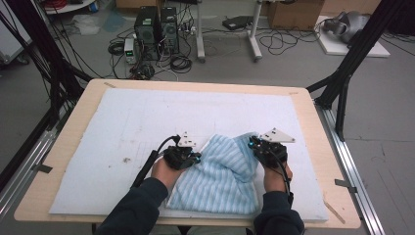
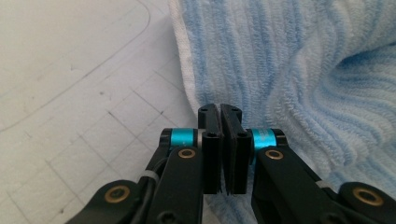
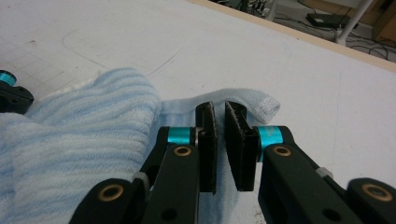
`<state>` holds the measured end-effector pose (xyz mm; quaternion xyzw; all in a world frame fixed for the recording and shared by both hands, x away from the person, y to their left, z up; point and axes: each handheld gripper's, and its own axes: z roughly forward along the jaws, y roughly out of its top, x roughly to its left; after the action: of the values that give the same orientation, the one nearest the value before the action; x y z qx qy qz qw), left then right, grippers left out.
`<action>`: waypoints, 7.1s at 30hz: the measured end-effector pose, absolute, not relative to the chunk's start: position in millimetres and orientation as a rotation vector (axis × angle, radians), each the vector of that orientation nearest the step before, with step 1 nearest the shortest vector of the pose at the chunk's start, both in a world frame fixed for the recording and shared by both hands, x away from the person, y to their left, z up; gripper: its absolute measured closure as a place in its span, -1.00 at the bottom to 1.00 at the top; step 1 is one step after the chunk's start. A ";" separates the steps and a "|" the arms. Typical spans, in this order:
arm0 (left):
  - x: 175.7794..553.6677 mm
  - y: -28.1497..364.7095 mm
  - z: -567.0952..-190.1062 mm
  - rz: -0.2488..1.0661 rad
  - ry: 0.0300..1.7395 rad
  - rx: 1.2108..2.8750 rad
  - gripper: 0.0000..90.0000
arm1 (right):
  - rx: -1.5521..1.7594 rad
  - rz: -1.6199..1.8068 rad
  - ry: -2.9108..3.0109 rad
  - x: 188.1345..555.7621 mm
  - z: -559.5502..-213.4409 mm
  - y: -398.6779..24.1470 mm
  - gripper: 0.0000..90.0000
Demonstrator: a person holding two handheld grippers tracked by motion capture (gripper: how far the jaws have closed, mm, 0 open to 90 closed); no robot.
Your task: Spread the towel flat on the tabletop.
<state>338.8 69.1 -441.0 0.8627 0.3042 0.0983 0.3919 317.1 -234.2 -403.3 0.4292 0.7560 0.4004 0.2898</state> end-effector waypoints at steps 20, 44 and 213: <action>283.4 137.0 -428.9 0.121 0.728 2.270 0.97 | 1.167 1.007 2.065 320.0 -407.5 -224.9 0.85; 281.0 160.9 -415.9 0.240 0.762 1.986 0.03 | 1.212 1.009 2.137 331.2 -408.6 -224.5 0.23; 389.9 172.2 -449.3 0.488 1.229 1.701 0.93 | 1.140 1.185 2.243 330.1 -424.4 -219.5 -0.04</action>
<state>389.9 172.2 -449.3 0.6952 0.5025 0.1996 0.4736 330.1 -219.5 -424.4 0.4032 0.7934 0.4193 0.1793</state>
